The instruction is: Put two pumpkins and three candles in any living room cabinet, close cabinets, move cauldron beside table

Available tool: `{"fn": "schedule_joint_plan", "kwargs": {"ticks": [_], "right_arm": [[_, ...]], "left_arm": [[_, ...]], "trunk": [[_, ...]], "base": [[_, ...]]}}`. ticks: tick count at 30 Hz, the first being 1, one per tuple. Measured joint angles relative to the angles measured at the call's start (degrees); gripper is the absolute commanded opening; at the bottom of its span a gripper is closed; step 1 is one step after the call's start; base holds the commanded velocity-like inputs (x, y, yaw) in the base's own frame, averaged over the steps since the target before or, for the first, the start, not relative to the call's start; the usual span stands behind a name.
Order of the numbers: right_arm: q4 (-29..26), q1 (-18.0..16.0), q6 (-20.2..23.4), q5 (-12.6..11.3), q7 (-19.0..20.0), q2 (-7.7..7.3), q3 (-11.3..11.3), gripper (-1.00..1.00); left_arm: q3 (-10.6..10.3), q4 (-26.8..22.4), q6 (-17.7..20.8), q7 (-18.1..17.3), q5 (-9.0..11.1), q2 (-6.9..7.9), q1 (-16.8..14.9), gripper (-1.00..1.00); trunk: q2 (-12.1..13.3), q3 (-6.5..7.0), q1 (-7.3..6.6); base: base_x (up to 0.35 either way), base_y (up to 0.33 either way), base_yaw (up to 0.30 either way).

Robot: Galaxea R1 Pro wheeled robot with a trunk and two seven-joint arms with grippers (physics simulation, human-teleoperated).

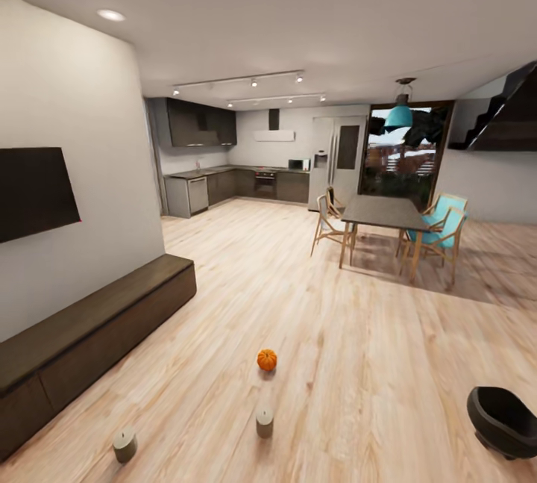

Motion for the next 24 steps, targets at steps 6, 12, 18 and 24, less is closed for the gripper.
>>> {"fn": "schedule_joint_plan", "kwargs": {"ticks": [6, 12, 18, 24], "right_arm": [[0.0, 0.0, 0.0, 0.0, 0.0, 0.00, 0.0, 1.00], [0.0, 0.0, 0.0, 0.0, 0.0, 0.00, 0.0, 1.00], [0.0, 0.0, 0.0, 0.0, 0.0, 0.00, 0.0, 1.00], [0.0, 0.0, 0.0, 0.0, -0.1, 0.00, 0.0, 1.00]], "left_arm": [[0.0, 0.1, 0.0, 0.0, 0.0, 0.00, 0.0, 1.00], [0.0, 0.1, 0.0, 0.0, 0.0, 0.00, 0.0, 1.00], [0.0, 0.1, 0.0, 0.0, 0.0, 0.00, 0.0, 1.00], [0.0, 0.1, 0.0, 0.0, 0.0, 0.00, 0.0, 1.00]], "trunk": [[0.0, -0.35, 0.01], [0.0, -0.62, 0.03], [0.0, -0.67, 0.03], [0.0, -0.68, 0.03]], "base": [[0.288, 0.000, 0.197], [0.045, 0.000, 0.236], [0.006, 0.000, 0.275], [0.000, 0.000, 0.283]]}}
